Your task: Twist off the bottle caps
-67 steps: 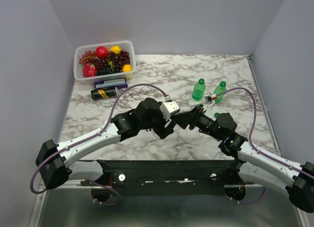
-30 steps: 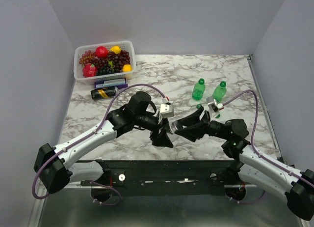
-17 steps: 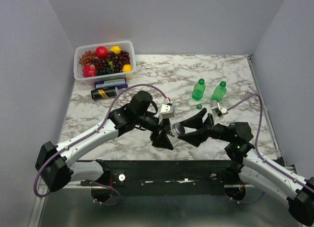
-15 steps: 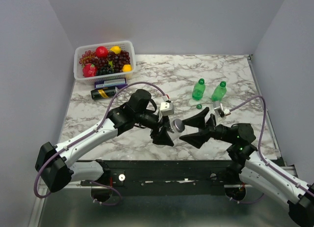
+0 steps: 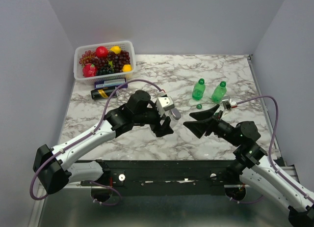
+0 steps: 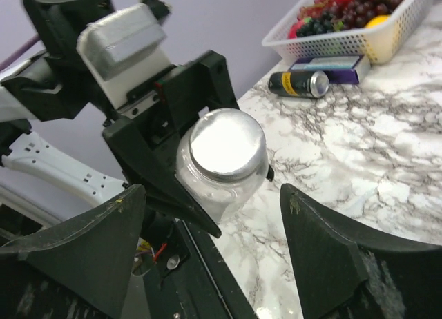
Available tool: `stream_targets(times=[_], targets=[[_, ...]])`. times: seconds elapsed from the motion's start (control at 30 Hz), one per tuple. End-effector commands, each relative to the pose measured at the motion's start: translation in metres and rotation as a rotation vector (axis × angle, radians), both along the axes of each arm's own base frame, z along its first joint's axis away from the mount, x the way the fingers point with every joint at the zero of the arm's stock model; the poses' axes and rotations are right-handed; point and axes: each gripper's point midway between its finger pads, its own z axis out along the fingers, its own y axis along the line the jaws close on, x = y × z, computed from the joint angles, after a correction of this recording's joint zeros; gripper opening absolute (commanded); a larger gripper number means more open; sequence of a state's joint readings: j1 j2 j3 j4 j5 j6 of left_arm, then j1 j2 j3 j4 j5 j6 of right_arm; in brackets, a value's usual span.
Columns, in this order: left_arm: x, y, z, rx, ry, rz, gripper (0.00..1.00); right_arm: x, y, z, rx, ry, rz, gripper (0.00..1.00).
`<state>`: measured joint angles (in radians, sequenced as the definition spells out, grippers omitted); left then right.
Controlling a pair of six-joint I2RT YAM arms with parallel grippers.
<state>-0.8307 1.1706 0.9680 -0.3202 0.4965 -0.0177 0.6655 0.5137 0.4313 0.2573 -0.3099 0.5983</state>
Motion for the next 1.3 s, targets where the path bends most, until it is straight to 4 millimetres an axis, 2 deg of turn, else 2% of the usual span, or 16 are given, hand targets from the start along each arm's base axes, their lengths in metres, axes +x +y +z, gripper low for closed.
stream_targets(times=[0.0,0.17,0.27,0.4,0.53,0.9,1.27], targets=[[0.016,0.006,0.008,0.004,-0.082,0.088,0.22,0.013,0.003,-0.008,0.019,0.132,-0.043,0.84],[0.012,0.003,0.006,0.010,-0.079,0.071,0.22,0.018,0.010,-0.011,0.031,0.138,-0.027,0.86],[0.004,-0.001,0.005,0.004,-0.066,0.038,0.22,0.020,0.011,-0.005,0.024,0.122,-0.031,0.91],[-0.001,-0.004,0.002,0.013,-0.079,-0.003,0.22,0.017,0.013,0.003,0.039,0.097,-0.007,0.92],[-0.008,-0.007,0.000,0.019,-0.074,-0.035,0.22,0.020,0.014,0.002,0.018,0.088,-0.016,0.92],[-0.017,-0.013,-0.009,0.045,-0.043,-0.082,0.22,0.010,0.031,0.006,-0.020,0.046,0.094,0.85],[-0.015,-0.013,-0.010,0.049,-0.048,-0.075,0.22,0.007,0.041,-0.007,-0.075,0.060,0.143,0.82]])
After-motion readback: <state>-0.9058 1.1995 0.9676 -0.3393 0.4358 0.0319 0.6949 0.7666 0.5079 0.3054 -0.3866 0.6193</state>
